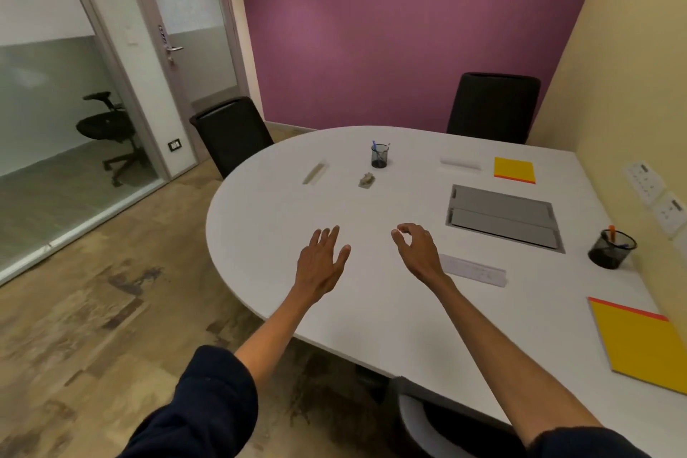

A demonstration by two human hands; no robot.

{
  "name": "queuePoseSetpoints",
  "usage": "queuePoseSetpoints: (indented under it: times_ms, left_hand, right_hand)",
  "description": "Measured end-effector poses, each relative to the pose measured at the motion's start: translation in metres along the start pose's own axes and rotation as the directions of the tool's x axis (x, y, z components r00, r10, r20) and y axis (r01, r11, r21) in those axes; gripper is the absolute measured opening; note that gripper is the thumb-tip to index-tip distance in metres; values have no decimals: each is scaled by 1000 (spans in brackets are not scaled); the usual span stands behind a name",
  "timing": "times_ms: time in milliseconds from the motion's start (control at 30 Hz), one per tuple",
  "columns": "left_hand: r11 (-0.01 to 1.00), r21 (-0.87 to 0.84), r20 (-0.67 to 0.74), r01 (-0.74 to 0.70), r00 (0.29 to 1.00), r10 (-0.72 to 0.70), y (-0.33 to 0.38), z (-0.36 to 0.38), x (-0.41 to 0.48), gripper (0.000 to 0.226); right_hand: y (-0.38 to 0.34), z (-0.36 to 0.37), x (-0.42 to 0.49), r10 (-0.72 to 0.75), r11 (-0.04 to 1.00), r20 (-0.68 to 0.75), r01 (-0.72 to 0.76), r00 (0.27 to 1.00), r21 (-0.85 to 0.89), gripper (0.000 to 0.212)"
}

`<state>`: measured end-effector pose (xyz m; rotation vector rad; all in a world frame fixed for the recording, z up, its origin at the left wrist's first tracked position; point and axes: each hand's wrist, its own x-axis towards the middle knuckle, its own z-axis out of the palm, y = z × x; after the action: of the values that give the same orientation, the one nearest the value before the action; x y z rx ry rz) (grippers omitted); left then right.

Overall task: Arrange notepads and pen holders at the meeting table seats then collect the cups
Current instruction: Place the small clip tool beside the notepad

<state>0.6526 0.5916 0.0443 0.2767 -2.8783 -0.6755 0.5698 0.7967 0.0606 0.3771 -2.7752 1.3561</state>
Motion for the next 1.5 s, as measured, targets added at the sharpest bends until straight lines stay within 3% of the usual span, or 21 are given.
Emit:
queuePoseSetpoints:
  times_ms: [500, 1000, 1300, 1500]
  left_hand:
    - [992, 3, 82, 128, 988, -128, -165, -18, 64, 62]
    - [973, 19, 261, 230, 938, -227, -321, -28, 223, 64]
    - [992, 6, 318, 123, 941, -118, -362, -24, 314, 55]
    - [996, -81, 440, 39, 898, 1, -368, -2, 394, 50]
  right_hand:
    - [-54, 148, 85, 66, 998, 80, -65, 995, -16, 40]
    - [-66, 287, 235, 240, 971, 137, -240, 961, -20, 42]
    - [-77, 318, 307, 315, 949, 91, -315, 945, -22, 44]
    - [-65, 335, 342, 464, 886, 20, -465, 885, -1, 47]
